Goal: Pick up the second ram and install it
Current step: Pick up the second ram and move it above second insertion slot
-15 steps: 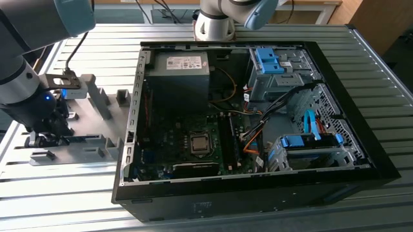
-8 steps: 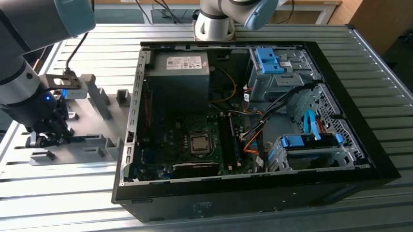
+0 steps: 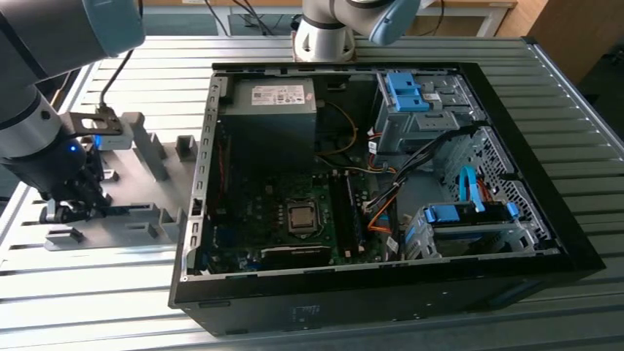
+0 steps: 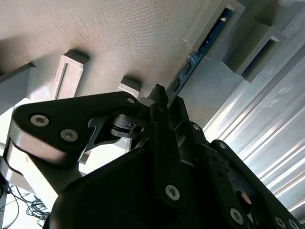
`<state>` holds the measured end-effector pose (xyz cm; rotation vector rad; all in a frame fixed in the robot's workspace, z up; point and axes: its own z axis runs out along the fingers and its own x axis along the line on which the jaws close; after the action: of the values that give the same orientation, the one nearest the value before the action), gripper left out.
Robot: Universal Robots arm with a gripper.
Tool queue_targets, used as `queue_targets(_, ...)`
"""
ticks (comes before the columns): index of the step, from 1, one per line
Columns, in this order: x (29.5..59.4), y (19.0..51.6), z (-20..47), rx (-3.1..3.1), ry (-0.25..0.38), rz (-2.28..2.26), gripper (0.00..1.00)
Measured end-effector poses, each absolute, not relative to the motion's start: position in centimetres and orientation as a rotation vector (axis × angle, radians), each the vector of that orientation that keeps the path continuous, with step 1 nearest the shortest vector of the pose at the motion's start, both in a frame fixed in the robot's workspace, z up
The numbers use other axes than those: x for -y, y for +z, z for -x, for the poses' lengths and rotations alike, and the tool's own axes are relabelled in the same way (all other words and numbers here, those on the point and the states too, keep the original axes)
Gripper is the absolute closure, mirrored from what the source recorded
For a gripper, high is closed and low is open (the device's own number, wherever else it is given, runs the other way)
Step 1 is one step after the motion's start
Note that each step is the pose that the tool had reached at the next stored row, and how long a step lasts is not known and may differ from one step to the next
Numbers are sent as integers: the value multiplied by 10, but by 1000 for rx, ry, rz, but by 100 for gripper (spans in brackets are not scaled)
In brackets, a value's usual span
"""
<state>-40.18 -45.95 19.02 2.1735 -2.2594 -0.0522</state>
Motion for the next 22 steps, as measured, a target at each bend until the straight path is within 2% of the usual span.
queue_targets(10,459,190,402,2260,-53,-2174,76)
queue_targets(12,459,190,402,2260,-53,-2174,77)
queue_targets(13,459,190,402,2260,-53,-2174,84)
queue_targets(22,459,189,402,2260,-53,-2174,86)
